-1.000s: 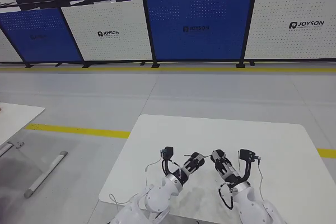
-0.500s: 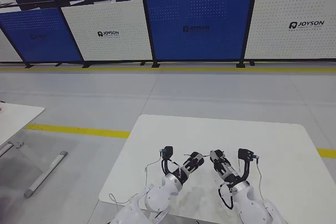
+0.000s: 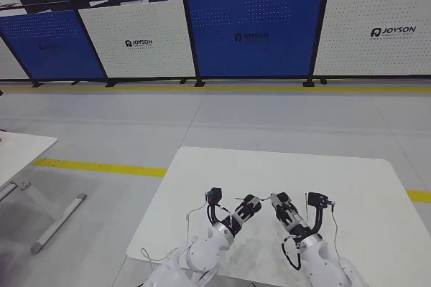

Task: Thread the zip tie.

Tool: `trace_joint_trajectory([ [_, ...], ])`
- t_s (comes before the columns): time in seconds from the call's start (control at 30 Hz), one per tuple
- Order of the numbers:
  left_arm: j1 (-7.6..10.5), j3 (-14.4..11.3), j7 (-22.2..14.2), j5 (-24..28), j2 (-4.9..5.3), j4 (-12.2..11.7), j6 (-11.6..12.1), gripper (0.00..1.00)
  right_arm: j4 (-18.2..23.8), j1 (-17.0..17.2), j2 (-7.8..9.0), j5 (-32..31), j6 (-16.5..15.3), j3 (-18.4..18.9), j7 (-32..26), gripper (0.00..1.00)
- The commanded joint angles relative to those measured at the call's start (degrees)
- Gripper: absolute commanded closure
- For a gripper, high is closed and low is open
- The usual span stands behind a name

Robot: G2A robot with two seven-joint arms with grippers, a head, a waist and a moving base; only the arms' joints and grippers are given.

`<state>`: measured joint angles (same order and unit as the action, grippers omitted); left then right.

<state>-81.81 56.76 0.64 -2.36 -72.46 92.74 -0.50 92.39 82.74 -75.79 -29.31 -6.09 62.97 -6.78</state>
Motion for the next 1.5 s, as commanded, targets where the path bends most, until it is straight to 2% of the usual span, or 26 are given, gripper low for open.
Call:
trace_joint_trajectory([
  [0.0,-0.02,0.0,-0.1,0.0,-0.03,0.1,0.0,1.00,0.0,0.0,-0.01,0.0,-0.1,0.1,0.1,1.00],
  [0.63,-0.43,0.8,-1.5,-0.1,-0.07,0.6,0.8,1.00,0.0,-0.6,-0.19,-2.3,0.3,-0.7,-1.1,1.00],
  [0.73,-0.63,1.0,-1.7,0.2,-0.07,0.8,1.1,1.00,0.0,-0.6,-0.22,-2.2,-0.2,-0.7,-1.1,1.00],
  [0.9,-0.89,1.2,-2.0,0.2,-0.05,0.9,1.4,1.00,0.5,0.3,-0.19,-1.0,-2.7,0.0,0.9,1.00],
  [1.27,-1.42,1.1,-2.3,0.1,-0.11,1.3,2.0,1.00,0.1,0.1,-0.22,-1.8,-2.0,-0.3,-0.9,1.00],
  [1.47,-1.65,1.0,-2.3,0.0,-0.14,1.4,2.3,1.00,0.2,0.6,-0.14,-0.6,-3.9,0.3,-0.5,1.00],
])
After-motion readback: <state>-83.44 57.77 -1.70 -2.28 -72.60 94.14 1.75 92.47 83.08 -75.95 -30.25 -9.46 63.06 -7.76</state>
